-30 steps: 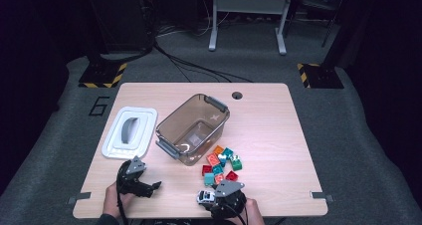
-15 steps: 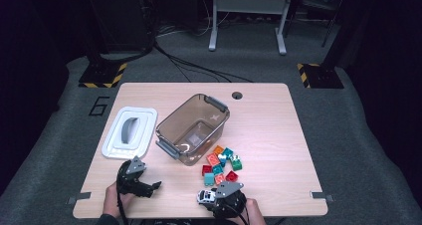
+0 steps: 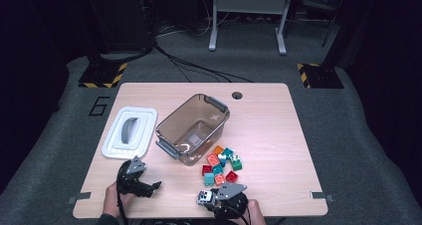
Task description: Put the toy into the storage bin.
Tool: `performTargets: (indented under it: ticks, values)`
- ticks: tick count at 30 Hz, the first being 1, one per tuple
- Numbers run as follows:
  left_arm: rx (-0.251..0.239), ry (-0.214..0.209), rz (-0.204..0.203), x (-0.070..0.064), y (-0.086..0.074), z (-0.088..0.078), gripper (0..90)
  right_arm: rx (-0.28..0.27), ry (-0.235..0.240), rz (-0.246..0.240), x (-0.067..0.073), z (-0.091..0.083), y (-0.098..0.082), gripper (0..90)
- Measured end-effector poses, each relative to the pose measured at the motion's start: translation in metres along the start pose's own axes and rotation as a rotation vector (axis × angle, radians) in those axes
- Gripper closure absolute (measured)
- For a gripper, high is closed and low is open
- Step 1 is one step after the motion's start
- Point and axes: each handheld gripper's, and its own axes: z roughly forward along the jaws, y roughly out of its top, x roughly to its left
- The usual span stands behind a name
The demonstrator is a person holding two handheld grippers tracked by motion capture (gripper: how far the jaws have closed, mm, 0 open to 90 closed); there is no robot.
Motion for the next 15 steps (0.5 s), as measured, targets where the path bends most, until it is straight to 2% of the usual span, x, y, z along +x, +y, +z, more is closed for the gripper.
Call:
performTargets:
  ticks: [7,15]
  values:
    - [-0.004,-0.001,-0.001,0.0,0.0,0.0,0.4,-0.076,0.006,0.034,-0.003,-0.01,0.013,46.7]
    - [-0.003,0.001,0.002,0.0,0.0,0.0,0.4,-0.078,-0.012,0.053,-0.004,-0.016,0.027,46.8]
